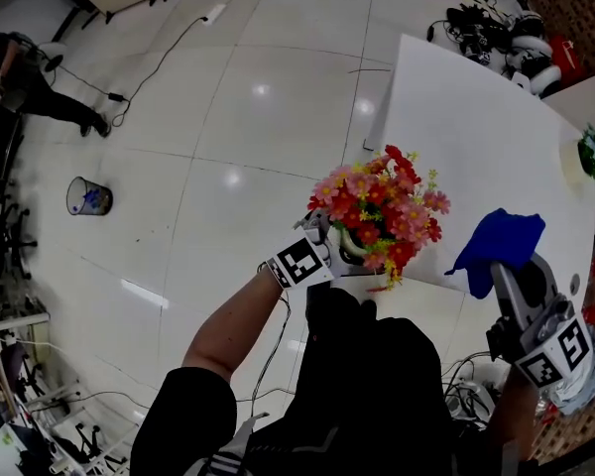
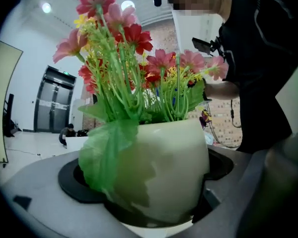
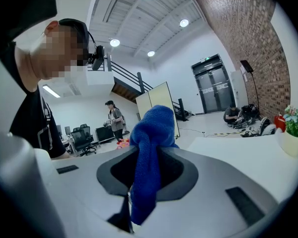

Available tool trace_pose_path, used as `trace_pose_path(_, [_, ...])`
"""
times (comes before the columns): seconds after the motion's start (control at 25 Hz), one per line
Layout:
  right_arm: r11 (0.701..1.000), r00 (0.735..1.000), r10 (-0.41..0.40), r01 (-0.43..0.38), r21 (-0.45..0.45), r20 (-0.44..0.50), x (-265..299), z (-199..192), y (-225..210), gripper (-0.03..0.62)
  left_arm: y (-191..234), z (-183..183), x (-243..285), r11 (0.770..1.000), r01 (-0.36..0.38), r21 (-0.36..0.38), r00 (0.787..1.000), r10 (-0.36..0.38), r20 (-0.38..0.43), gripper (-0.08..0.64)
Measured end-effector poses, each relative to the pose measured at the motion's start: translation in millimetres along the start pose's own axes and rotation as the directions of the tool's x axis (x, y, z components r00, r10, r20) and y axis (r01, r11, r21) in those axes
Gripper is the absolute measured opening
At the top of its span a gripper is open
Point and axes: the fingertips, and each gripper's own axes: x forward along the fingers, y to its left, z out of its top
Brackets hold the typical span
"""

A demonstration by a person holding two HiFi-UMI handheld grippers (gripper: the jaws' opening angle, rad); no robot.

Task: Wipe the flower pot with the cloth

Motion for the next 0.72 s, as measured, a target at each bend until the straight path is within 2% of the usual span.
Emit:
trace_pose_path(0.16, [1.000, 0.999, 0.017, -0.017, 0.000, 0.031, -8, 21, 13, 0.066, 10, 62, -19, 0.997, -0.058, -0.051, 0.997, 0.061, 0.053, 0.584])
trace_pose_path(0.36, [0.999, 0.994, 0.043, -0.043, -0.002, 0.098, -29, 71, 40, 0.066, 2, 162, -47, 0.991, -0.100, -0.091, 0.994, 0.104, 0.037, 0.584])
trace_pose_path(0.56, [0.995, 0.978, 0.096, -0.091, -0.036, 0.186, -61, 132, 47, 0.066, -12, 264, -45, 0.989, -0.112, -0.096, 0.991, 0.118, 0.062, 0.584])
trace_pose_path(0.72, [0.987, 0.962, 0.153, -0.138, -0.081, 0.225, -80, 174, 64, 0.066, -22, 323, -51, 0.985, -0.147, -0.089, 0.984, 0.155, 0.090, 0.584])
